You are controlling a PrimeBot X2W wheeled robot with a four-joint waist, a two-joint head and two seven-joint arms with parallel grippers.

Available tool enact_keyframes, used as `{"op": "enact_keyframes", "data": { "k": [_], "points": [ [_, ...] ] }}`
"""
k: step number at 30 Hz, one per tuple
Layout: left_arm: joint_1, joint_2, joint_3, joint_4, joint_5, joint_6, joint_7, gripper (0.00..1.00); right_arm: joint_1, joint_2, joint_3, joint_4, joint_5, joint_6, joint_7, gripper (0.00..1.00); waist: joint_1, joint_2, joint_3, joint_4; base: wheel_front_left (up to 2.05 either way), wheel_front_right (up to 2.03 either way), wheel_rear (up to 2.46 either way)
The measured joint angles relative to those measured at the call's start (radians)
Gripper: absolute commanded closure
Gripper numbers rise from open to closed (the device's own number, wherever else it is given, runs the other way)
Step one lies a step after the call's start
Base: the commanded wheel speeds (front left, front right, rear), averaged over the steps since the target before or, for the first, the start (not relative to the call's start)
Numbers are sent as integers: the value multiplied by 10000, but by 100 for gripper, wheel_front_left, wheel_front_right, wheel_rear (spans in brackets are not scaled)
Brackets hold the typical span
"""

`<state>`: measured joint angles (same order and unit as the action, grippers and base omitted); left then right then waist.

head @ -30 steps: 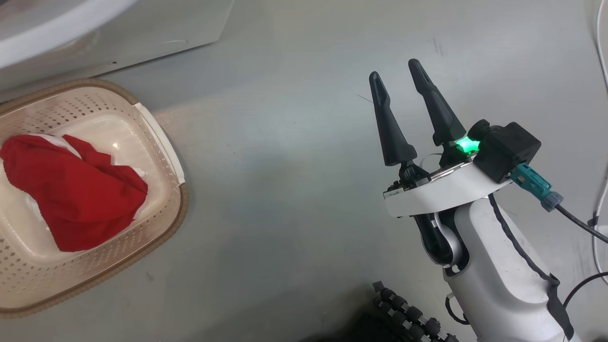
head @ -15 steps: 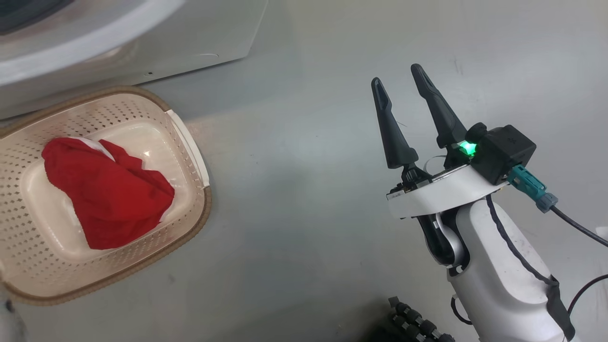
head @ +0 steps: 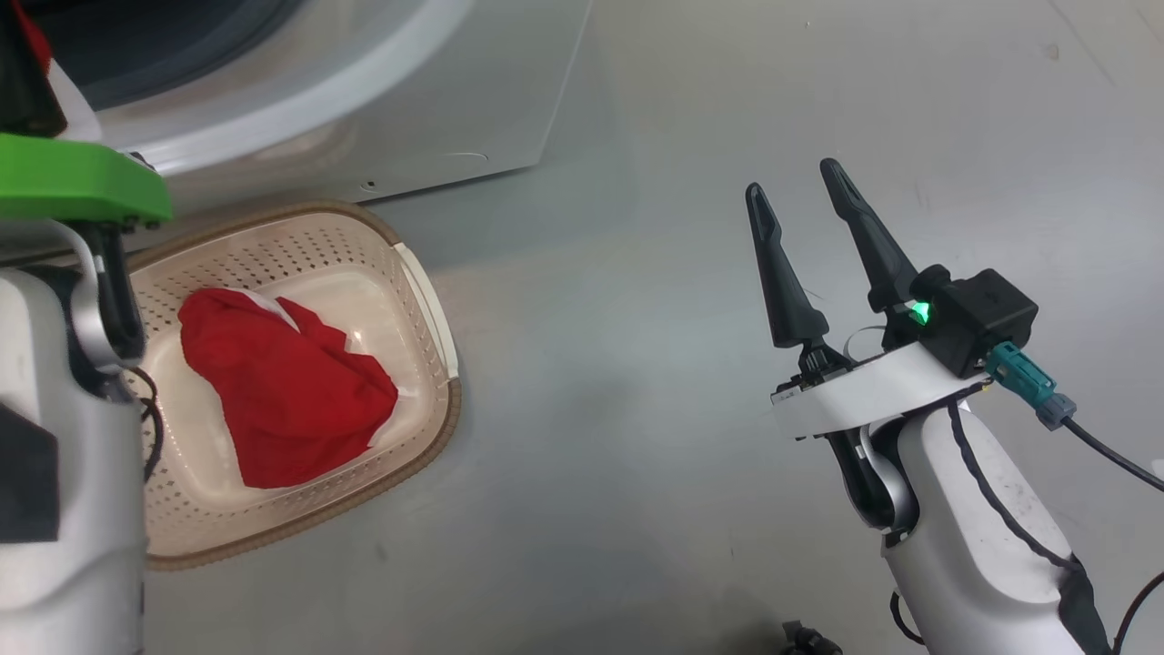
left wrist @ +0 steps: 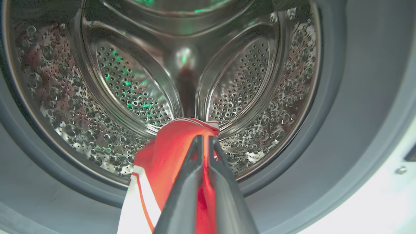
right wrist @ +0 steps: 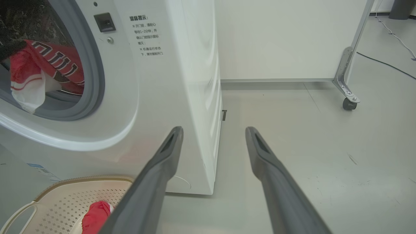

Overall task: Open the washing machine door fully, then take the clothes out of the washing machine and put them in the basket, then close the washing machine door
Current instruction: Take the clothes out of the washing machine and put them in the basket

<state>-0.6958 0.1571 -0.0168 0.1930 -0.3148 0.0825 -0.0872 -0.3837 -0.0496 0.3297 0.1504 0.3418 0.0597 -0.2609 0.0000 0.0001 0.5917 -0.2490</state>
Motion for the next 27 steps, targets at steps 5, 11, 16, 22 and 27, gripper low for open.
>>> {"op": "enact_keyframes", "data": {
  "k": [5, 11, 16, 22, 27],
  "points": [
    [702, -360, -173, -483, 4, 2, -694, 100, 281, -61, -176, 123, -278, -2, 0, 0, 0, 0, -482, 273, 0, 0, 0],
    [1296, -520, -368, -995, 82, 2, -1185, 100, 629, -117, -286, 234, -431, -2, 0, 0, 0, 0, -1131, 589, 0, 0, 0],
    [1598, -522, -562, -1373, 274, -59, -1271, 100, 911, -111, -303, 351, -456, 4, 0, 0, 0, 0, -1688, 826, 0, 0, 0],
    [1903, -564, -575, -2077, 293, -77, -1473, 100, 1329, -107, -299, 546, -531, 6, 0, 0, 0, 0, -2382, 1042, 0, 0, 0],
    [2240, -675, -562, -2660, 291, -81, -1532, 100, 1658, -102, -270, 635, -556, 8, 0, 0, 0, 0, -2954, 1165, 0, 0, 0]
  ]
}}
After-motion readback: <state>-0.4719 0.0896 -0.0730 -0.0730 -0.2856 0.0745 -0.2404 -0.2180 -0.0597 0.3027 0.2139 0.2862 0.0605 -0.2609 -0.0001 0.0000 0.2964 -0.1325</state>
